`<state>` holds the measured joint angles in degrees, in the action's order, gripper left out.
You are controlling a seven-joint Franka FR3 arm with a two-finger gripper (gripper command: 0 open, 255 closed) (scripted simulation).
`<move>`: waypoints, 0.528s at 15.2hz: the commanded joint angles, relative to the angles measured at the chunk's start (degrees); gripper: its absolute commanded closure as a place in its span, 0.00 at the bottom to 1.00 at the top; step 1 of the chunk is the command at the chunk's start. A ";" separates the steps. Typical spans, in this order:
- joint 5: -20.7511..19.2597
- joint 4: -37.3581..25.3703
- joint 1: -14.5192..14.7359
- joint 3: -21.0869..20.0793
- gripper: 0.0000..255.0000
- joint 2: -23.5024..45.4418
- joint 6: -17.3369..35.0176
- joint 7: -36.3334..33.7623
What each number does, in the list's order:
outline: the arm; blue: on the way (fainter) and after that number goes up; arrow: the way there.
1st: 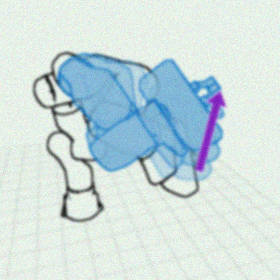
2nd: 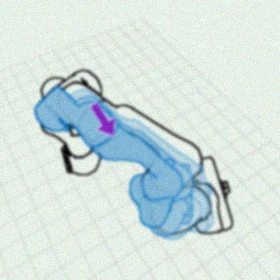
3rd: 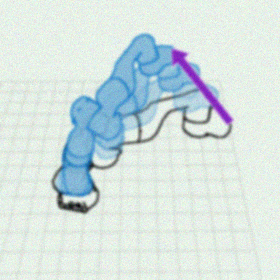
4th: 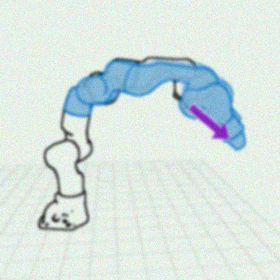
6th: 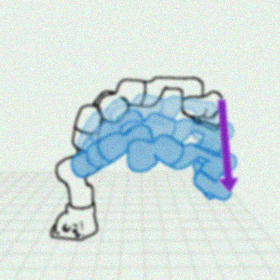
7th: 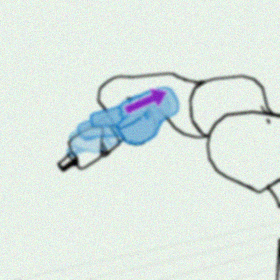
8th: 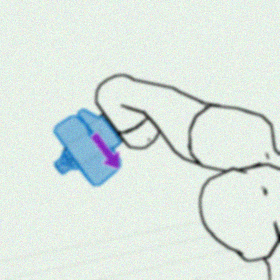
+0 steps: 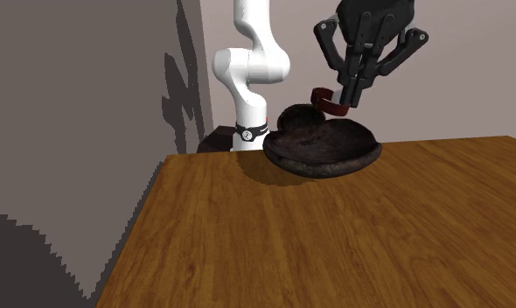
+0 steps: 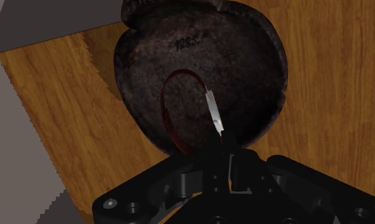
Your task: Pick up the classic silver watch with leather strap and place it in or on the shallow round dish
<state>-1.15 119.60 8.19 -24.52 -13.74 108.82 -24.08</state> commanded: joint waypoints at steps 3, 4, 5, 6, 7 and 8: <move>-0.03 0.10 0.01 -0.05 1.00 0.08 0.19 -0.07; -0.03 0.10 0.01 -0.05 1.00 0.08 0.19 -0.07; -0.03 0.10 0.01 -0.04 1.00 0.08 0.18 -0.07; -0.03 0.10 0.01 -0.04 0.00 0.08 0.18 -0.07; -0.03 0.10 0.01 -0.04 0.00 0.08 0.18 -0.07; -0.03 0.09 0.01 -0.04 0.00 0.08 0.18 -0.07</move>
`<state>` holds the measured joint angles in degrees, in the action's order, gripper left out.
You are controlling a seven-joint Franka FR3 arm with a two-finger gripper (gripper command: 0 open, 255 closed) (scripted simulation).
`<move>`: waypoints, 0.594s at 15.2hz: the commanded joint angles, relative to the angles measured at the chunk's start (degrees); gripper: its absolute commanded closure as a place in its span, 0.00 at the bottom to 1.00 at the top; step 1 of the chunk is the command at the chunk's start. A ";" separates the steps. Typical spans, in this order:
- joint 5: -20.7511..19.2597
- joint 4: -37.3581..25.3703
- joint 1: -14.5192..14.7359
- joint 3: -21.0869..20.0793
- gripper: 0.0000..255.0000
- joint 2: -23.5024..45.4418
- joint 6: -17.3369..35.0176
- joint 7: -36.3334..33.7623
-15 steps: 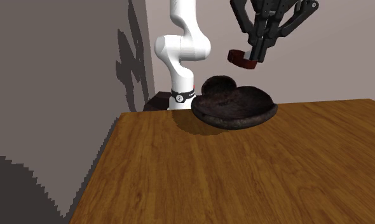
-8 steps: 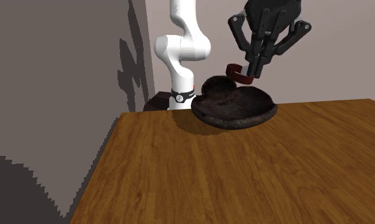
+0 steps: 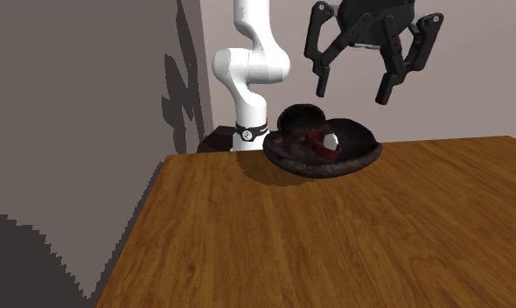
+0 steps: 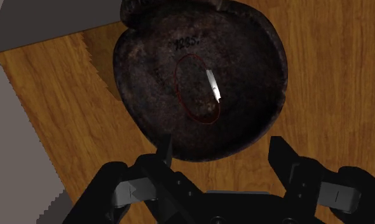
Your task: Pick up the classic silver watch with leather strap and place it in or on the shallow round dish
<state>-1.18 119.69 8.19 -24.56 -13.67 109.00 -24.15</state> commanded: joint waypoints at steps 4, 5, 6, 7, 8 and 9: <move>0.11 -1.68 0.04 0.03 0.00 -0.25 -1.91 0.08; 0.19 -3.44 0.06 0.05 0.00 -0.43 -3.83 0.14; 0.24 -5.28 0.08 0.05 0.00 -0.52 -5.75 0.18; 0.25 -6.78 0.09 0.04 0.00 -0.53 -7.27 0.18; 0.25 -6.78 0.09 0.03 0.00 -0.53 -7.27 0.18; 0.26 -6.77 0.09 0.04 0.00 -0.54 -7.27 0.19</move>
<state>-0.99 113.36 8.29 -24.59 -14.07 102.34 -24.07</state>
